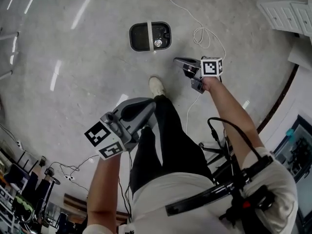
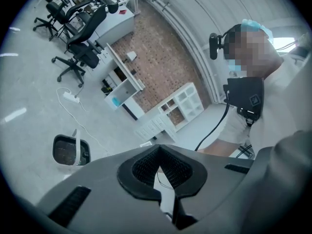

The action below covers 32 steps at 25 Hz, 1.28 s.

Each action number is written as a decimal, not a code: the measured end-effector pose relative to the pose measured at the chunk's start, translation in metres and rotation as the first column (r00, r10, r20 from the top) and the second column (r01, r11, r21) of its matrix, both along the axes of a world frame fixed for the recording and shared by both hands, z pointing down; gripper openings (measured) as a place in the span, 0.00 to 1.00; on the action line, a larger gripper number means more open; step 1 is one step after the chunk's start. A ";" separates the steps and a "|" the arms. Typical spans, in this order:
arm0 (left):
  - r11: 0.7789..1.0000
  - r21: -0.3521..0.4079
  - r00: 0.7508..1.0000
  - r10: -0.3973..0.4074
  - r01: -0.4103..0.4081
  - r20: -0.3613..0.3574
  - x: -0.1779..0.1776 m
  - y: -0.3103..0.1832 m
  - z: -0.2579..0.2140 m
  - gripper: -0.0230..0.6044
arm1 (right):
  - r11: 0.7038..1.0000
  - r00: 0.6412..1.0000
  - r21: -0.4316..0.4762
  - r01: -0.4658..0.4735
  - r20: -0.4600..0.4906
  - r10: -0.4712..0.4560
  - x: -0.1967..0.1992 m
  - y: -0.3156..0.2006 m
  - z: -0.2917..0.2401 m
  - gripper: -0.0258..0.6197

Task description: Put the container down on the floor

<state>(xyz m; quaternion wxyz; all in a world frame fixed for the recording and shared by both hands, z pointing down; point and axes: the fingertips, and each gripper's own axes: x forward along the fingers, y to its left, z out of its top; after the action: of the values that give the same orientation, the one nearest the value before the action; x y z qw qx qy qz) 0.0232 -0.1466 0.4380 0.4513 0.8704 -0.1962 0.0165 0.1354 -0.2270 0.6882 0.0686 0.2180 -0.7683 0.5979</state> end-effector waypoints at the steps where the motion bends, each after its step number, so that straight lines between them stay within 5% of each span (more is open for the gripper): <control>1: 1.000 0.009 1.000 0.009 -0.009 0.005 -0.002 0.009 -0.008 0.05 | 1.000 1.000 0.009 -0.015 -0.013 0.015 0.001 0.010 -0.015 0.08; 7: 0.998 0.047 0.999 0.039 -0.039 -0.002 -0.024 0.067 -0.065 0.05 | 0.994 0.997 0.080 -0.070 -0.028 0.072 -0.018 0.081 -0.118 0.07; 17: 0.986 0.156 0.998 0.064 -0.063 -0.002 -0.059 0.161 -0.164 0.05 | 0.956 1.000 0.293 -0.019 0.008 0.018 -0.073 0.186 -0.307 0.07; 32: 0.968 0.246 0.997 0.059 -0.047 -0.041 -0.100 0.245 -0.242 0.05 | 0.876 0.999 0.481 0.044 -0.002 -0.049 -0.147 0.301 -0.441 0.07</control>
<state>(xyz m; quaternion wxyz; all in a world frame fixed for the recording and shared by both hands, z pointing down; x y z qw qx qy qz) -0.0765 0.0983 0.1961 0.3443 0.9245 -0.1628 -0.0167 -0.0119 0.0745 0.2470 0.0226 0.2066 -0.8980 0.3877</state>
